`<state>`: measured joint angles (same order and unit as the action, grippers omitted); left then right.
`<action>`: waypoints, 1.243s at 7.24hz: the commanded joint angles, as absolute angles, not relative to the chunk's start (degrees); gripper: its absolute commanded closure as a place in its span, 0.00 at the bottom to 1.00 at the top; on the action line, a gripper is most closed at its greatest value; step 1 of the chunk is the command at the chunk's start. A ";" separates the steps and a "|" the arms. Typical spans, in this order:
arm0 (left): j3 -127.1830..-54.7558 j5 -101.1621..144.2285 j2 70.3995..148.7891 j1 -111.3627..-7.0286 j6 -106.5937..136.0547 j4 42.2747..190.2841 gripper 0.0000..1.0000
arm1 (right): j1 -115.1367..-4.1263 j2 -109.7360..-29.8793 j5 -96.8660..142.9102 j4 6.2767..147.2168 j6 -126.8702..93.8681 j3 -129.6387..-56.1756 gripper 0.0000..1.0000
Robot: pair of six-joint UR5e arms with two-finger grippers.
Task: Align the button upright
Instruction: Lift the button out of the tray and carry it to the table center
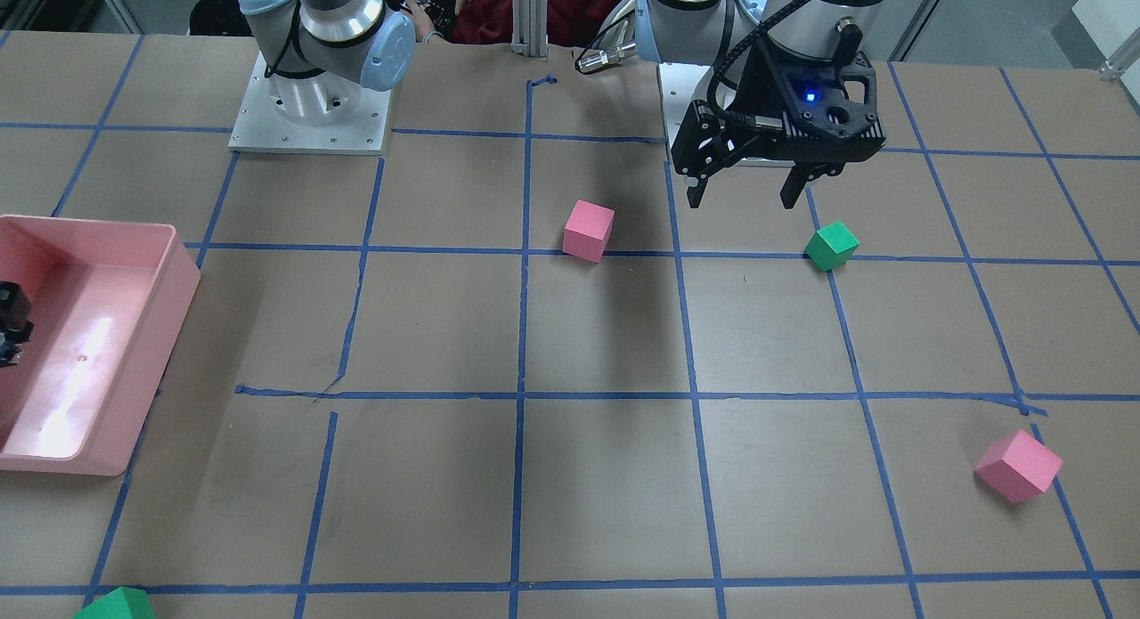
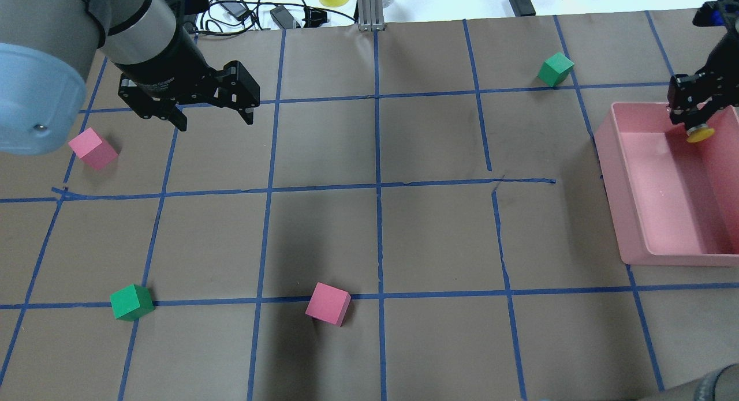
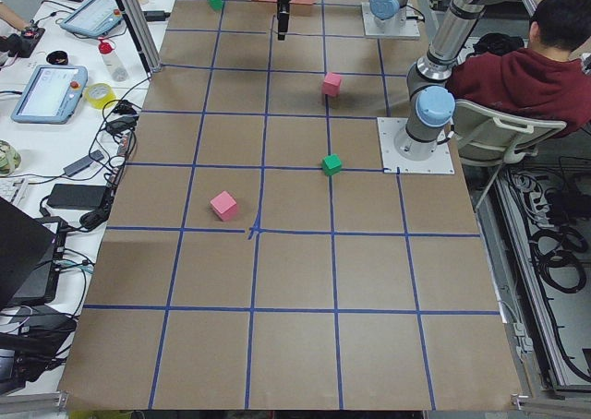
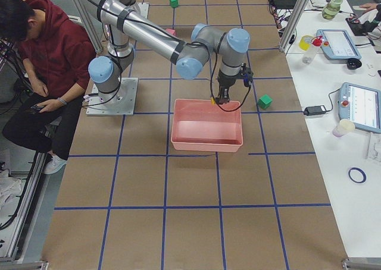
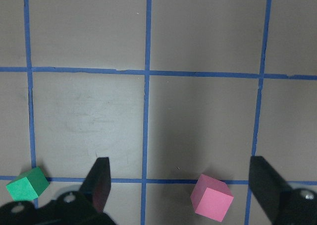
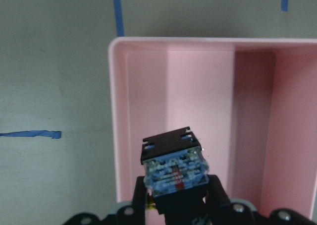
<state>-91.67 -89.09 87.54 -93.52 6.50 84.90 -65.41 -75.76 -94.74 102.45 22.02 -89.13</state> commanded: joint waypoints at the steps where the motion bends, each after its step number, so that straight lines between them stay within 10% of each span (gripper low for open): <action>1: -91.67 -89.12 87.54 -93.52 6.50 84.90 0.00 | -76.85 -74.54 -92.22 101.95 9.64 -87.10 1.00; 9: -90.95 -89.21 89.65 -93.87 8.08 82.62 0.00 | -103.69 -53.98 -88.42 117.33 -20.53 -77.80 1.00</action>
